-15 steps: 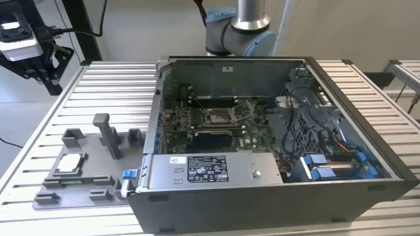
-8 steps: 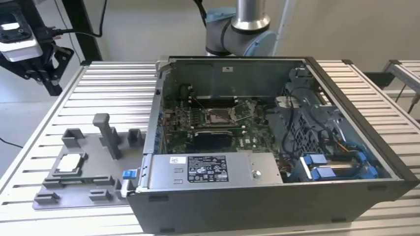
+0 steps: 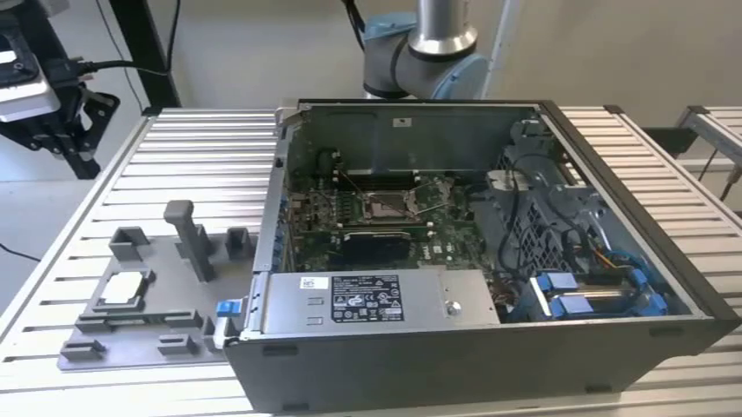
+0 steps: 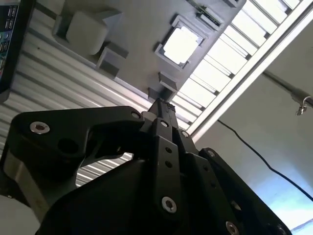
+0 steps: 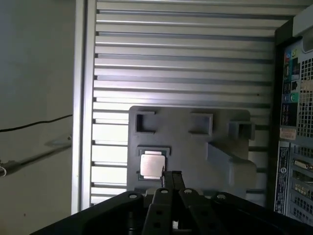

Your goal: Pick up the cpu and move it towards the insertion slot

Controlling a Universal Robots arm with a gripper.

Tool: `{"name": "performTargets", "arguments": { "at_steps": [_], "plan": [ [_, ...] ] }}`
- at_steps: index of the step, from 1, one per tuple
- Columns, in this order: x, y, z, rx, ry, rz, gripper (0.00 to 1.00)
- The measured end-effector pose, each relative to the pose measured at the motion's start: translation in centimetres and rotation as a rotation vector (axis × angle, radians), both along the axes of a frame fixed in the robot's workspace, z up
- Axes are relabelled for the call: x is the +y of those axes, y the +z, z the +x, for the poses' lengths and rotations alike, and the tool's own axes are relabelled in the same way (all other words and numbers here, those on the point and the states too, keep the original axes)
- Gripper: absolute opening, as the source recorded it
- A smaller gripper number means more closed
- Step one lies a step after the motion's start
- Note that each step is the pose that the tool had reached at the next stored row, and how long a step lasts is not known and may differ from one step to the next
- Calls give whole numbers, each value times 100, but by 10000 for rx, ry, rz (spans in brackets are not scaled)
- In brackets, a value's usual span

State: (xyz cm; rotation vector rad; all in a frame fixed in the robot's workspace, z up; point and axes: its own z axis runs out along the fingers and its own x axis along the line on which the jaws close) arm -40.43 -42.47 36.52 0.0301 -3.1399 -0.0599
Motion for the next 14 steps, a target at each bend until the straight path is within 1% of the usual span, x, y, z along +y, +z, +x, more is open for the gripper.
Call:
{"name": "performTargets", "arguments": {
  "at_steps": [3, 9, 12, 14],
  "plan": [
    [-17, -13, -43, -2, -1, 1, 0],
    [-19, -43, -150, -1, -1, 0, 0],
    [-20, -46, -158, -1, 1, -3, 0],
    [-20, -51, -159, -1, 0, -19, 0]
  ]
}}
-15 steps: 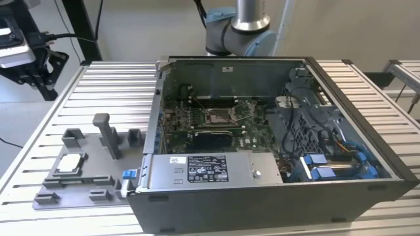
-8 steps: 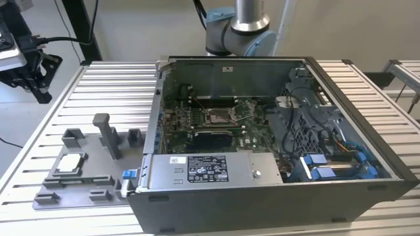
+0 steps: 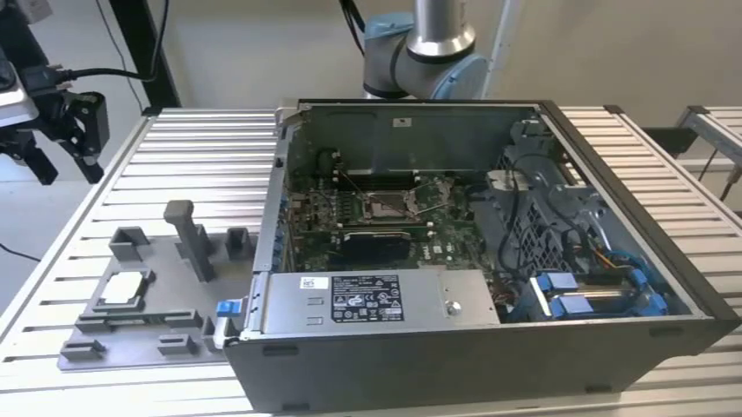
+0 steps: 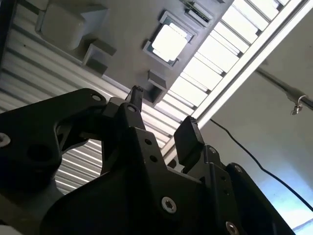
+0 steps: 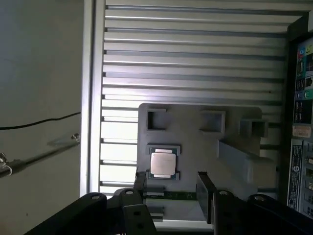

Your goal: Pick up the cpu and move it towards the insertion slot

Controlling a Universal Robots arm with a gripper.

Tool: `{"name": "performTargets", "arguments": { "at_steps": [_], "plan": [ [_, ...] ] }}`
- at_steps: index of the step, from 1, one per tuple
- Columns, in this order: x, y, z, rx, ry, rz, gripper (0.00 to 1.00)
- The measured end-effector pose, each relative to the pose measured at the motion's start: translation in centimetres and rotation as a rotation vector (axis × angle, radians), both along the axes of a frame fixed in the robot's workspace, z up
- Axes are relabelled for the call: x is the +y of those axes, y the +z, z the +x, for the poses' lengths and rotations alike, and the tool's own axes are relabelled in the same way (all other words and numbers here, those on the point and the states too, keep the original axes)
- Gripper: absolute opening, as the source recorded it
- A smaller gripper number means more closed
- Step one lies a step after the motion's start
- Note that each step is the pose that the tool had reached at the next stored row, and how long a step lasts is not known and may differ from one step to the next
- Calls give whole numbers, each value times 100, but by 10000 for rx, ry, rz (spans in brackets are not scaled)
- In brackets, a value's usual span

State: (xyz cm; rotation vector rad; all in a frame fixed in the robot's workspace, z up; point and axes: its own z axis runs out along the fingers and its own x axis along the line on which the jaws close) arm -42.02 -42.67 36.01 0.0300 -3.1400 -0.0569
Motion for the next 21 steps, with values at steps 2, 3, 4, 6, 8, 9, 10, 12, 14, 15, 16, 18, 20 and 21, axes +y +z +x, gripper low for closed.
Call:
{"name": "performTargets", "arguments": {
  "at_steps": [2, 3, 4, 6, 8, 9, 10, 12, 14, 15, 16, 18, 20, 21],
  "plan": [
    [0, 0, 0, 1, 0, -1, 0],
    [0, 0, 0, 0, 0, -2, 0],
    [0, 0, 0, 0, -1, -2, 0],
    [0, -1, 0, 1, 0, -3, 0],
    [0, -1, 0, 1, 0, -4, 0],
    [0, -1, 0, 0, 0, -4, 0],
    [0, -2, 0, 0, 0, -5, 0],
    [0, -2, 0, 0, 0, -6, 100],
    [0, -2, 0, 1, 0, -7, 100],
    [0, -2, 0, 0, 0, -8, 100],
    [0, -3, 0, 0, 0, -8, 100],
    [0, -6, 0, -1, 0, -7, 100],
    [0, -9, 0, 0, 0, -8, 100],
    [0, -12, 0, -2, 0, -7, 100]
  ]
}}
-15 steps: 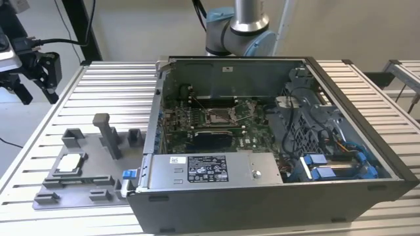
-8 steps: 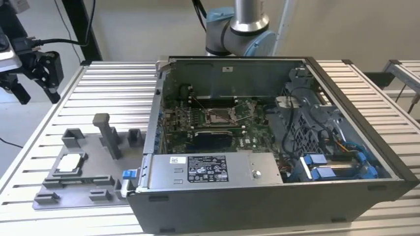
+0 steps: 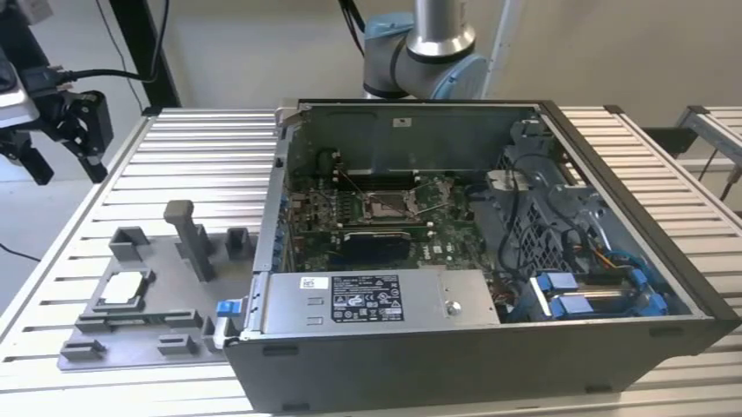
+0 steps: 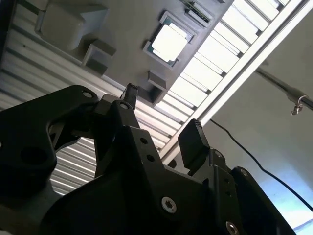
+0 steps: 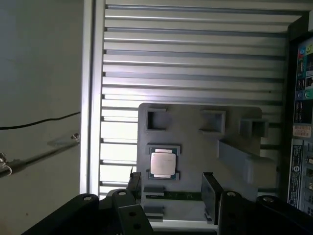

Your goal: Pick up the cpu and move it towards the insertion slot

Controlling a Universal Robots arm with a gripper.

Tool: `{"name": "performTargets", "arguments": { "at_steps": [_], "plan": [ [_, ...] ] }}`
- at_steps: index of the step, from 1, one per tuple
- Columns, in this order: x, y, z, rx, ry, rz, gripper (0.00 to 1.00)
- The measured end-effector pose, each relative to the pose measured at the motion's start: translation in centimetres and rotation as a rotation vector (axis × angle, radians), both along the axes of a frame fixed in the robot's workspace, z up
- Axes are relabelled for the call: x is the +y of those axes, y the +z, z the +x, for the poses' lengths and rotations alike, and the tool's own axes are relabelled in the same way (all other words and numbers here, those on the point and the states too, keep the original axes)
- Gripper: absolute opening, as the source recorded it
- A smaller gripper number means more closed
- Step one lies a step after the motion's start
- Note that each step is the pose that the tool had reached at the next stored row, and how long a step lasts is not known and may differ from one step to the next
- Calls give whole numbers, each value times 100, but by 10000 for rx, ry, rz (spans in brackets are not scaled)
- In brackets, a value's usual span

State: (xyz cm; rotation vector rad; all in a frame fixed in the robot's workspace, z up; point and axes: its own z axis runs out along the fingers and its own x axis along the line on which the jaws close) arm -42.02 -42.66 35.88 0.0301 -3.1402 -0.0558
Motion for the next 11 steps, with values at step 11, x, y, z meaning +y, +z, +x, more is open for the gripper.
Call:
{"name": "performTargets", "arguments": {
  "at_steps": [11],
  "plan": [
    [0, -57, 0, 1, 0, -1, 100]
  ]
}}
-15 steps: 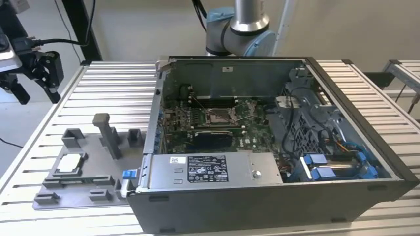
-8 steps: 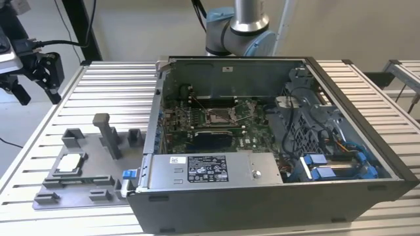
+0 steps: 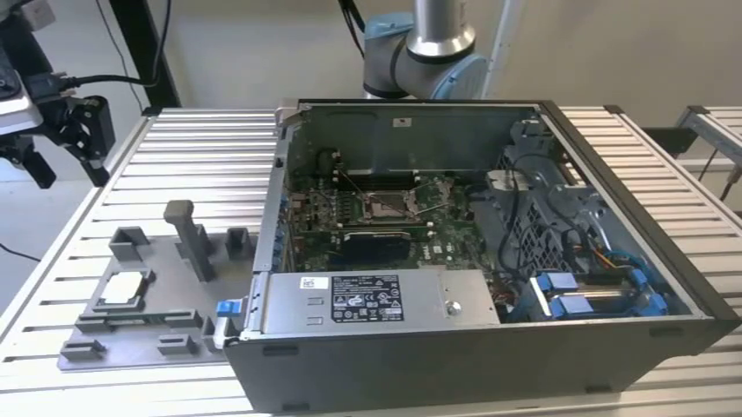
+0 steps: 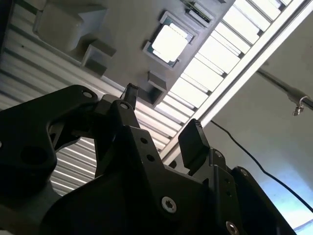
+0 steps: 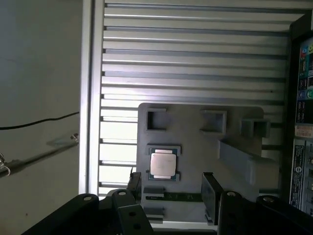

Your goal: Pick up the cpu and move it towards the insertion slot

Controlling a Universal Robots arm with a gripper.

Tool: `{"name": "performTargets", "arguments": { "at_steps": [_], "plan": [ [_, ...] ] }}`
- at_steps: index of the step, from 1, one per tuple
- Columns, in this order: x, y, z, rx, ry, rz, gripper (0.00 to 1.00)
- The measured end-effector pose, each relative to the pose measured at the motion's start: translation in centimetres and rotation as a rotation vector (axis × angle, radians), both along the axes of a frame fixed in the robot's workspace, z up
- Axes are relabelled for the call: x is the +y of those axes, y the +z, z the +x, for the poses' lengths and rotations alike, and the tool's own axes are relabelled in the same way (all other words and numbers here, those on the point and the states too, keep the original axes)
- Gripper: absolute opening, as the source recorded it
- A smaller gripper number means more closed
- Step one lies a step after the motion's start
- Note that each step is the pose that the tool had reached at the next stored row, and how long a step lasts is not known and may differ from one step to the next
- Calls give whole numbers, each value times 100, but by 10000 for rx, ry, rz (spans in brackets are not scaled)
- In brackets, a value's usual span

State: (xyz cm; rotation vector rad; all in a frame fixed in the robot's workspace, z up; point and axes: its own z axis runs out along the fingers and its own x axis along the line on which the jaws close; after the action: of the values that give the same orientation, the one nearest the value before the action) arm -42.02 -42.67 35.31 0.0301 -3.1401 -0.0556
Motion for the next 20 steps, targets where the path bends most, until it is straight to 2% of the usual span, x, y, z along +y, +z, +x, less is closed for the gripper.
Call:
{"name": "performTargets", "arguments": {
  "at_steps": [11, 20],
  "plan": [
    [0, -34, 0, -1, 0, 1, 100],
    [0, -134, 0, 1, 0, -1, 100]
  ]
}}
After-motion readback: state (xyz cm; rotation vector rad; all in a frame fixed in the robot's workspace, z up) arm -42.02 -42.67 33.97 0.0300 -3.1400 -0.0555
